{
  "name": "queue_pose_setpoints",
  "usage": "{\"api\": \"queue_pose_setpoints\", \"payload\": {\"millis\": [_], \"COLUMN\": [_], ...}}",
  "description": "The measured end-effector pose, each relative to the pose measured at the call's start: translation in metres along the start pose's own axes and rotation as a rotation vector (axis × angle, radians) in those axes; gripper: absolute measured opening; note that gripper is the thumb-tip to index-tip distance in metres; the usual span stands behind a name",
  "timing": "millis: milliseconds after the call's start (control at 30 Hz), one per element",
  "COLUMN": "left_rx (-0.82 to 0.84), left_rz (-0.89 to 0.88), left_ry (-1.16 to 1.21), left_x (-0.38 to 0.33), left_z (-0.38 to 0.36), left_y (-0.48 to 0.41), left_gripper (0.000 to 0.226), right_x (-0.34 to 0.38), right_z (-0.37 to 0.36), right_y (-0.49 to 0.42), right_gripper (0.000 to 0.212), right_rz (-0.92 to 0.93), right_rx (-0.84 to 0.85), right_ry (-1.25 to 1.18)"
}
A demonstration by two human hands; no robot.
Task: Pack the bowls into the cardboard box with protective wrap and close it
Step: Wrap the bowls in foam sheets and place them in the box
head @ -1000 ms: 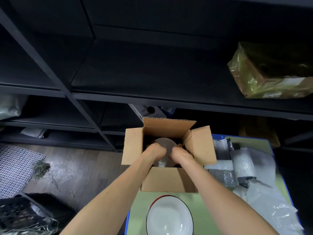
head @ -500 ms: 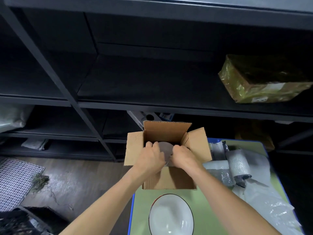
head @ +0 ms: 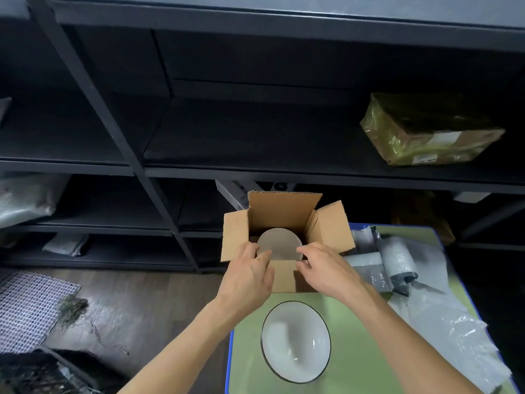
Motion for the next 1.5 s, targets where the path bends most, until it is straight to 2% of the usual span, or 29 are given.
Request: {"api": "queue_pose_setpoints", "payload": {"millis": [133,233,467,700,867,1033,1267,1500], "left_rx": [0.027,0.008,-0.146,-0.095,-0.099,-0.159,-0.189,-0.204], "left_rz": [-0.047,-0.064,0.026,0.096,0.107,0.064,-0.102,-0.235], "left_ry": [-0.003,-0.004,0.015,-0.017,-0.021,0.035,0.113,0.252], "left_x": [-0.007,-0.007,0.011,0.024,0.025,0.015,-0.017,-0.06], "left_z": [-0.001,0.0,0.01,-0.001,-0.008,-0.006,-0.015,-0.029], "left_y": [0.012,0.017,0.012,-0.012,-0.016,-0.01,0.006,0.02], "left_gripper": [0.033,0.04,0.042,0.076,0.085,0.071,0.047,0.028], "right_x": [-0.002,-0.001,-0.013,-0.026,-0.029,-0.034,-0.035,-0.057], "right_z": [-0.005,-0.007,-0.012,-0.013,-0.009,-0.001,0.008,0.01], "right_y": [0.015,0.022,0.024,0.009,0.006,0.005,0.029,0.083], "right_gripper": [0.041,0.039,0.042,0.039,0.034,0.029,0.03,0.037], "right_rz": [0.036,0.05,0.107,0.191,0.254,0.268,0.234,0.065], "right_rx": [-0.034,-0.084,-0.163,-0.186,-0.21,-0.296,-0.311,-0.323], "right_ry": [0.008,0.001,-0.011,0.032,0.033,0.037,-0.005,-0.017]}}
Point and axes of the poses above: each hand's wrist, its own y-axis away from the middle knuckle, its own z-axis out of the back of the hand, x = y × z, the point moved 4 cm from there along -y, towards the middle knuckle, and after that the axes turned 14 degrees about -x, right-handed, at the moved point
